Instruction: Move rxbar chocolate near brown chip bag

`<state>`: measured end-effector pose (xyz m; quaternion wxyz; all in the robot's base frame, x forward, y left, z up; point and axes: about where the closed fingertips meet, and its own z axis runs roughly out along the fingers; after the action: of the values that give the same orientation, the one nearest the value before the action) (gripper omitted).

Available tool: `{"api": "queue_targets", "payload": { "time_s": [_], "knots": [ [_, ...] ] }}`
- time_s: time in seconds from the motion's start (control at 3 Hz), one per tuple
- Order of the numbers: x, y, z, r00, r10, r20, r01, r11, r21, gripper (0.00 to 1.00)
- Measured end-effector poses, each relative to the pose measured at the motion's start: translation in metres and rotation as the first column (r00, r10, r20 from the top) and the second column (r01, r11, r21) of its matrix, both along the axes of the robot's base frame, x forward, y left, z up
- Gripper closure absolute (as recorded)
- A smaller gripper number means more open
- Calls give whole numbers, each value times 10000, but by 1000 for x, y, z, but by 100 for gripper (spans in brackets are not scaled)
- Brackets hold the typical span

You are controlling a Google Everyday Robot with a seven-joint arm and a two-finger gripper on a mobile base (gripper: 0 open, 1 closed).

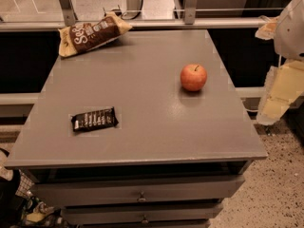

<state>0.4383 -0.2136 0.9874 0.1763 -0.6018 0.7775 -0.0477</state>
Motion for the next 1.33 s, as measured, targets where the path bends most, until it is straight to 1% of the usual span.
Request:
{"api": "queue_targets", "payload": {
  "time_s": [0.33,0.67,1.0,1.33],
  "knots": [
    [1,2,0,10000,40,3,-40,10000,37,0],
    [12,41,-3,9962,872,82,-876,9930,796,0],
    [20,99,-25,9779,2090,99,-2055,9508,2318,0],
    [25,151,-52,9526,3040,105,-2860,8837,3706,0]
  ]
}}
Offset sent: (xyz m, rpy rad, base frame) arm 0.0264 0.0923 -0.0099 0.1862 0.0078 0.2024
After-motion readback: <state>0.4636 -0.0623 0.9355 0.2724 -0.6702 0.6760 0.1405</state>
